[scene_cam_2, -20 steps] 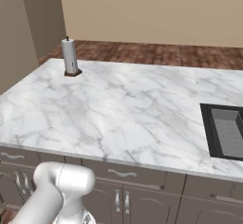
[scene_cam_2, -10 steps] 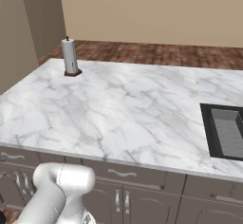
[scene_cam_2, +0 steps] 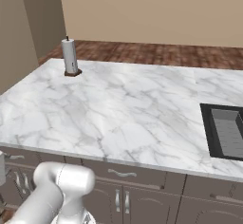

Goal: Take the tongs from the drawer on the left and place them on the dining counter next to the tray containing the hot dog.

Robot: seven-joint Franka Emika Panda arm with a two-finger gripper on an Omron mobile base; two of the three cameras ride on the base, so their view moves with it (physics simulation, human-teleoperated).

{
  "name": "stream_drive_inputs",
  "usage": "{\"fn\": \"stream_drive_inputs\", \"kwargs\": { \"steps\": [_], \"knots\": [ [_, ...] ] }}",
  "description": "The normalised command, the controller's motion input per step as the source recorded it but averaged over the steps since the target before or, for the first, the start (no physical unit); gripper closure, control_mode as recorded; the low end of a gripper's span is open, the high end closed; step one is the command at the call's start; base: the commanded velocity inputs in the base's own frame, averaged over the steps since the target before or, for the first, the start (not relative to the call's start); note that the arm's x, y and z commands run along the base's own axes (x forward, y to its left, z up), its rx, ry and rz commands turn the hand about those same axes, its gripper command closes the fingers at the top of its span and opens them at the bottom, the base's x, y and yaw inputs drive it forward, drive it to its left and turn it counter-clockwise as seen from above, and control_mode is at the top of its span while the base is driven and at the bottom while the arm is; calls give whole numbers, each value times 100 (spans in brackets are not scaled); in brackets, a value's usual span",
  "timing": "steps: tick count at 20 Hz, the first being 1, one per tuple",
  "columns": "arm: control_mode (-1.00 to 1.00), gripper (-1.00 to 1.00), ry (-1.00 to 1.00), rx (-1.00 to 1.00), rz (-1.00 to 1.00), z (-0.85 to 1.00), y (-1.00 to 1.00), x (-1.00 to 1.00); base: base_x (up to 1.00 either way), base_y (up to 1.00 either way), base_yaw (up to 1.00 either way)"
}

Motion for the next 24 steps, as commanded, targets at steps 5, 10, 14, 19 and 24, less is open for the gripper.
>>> {"fn": "stream_drive_inputs", "kwargs": {
  "steps": [5, 10, 14, 19, 24],
  "knots": [
    [-100, -100, 0, -7, 6, -40, 50, 25, 0, 0, 0],
    [-100, -100, 0, -8, 3, -41, 51, 22, 0, 0, 0],
    [-100, -100, 0, -3, 0, -31, 37, 23, 0, 0, 0],
    [-100, -100, 0, -2, 0, -33, 29, 33, 0, 0, 0],
    [-100, -100, 0, -4, 0, -38, 27, 34, 0, 0, 0]
  ]
}}
